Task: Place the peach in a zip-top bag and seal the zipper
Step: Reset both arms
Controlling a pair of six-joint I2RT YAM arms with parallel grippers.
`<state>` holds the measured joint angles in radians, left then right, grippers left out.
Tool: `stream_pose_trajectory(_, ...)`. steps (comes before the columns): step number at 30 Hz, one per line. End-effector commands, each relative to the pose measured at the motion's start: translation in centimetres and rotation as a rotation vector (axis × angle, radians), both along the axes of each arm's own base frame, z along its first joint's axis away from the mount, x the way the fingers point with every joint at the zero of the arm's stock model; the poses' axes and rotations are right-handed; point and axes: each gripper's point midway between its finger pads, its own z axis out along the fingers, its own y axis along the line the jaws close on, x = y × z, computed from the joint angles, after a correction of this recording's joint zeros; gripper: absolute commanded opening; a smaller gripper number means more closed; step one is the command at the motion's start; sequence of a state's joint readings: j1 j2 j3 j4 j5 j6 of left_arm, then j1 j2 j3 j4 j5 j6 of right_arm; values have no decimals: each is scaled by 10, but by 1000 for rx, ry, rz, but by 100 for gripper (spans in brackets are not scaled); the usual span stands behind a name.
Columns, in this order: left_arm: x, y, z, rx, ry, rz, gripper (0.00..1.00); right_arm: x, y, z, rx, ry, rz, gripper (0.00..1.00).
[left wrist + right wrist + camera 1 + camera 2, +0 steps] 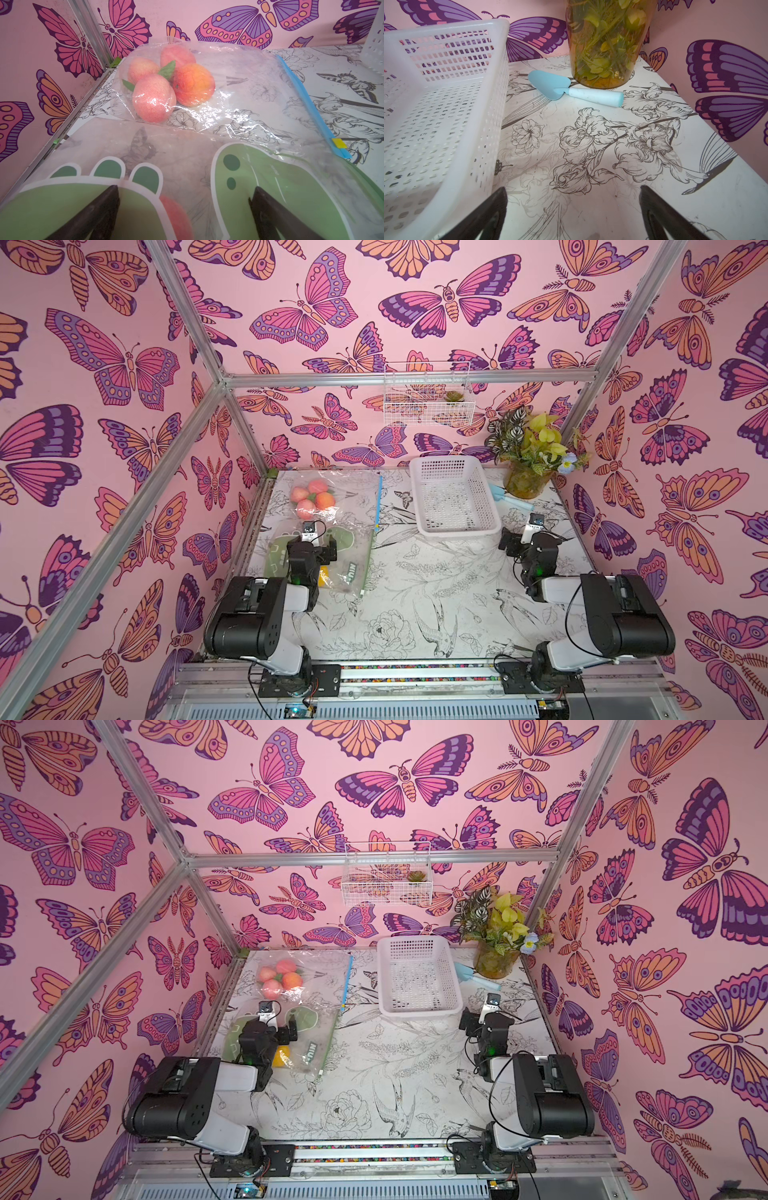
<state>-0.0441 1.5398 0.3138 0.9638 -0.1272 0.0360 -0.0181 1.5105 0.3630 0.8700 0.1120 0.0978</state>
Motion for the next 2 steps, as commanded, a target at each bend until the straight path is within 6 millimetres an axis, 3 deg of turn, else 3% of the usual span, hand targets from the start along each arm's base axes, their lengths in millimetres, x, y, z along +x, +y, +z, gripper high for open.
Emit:
stream_pose_trajectory(1, 0, 3, -3, -10, 13, 11, 100, 1, -2, 5, 0, -13, -14, 99)
stream_pose_trajectory(2, 0, 3, -3, -10, 13, 11, 100, 1, -2, 6, -1, -16, -15, 99)
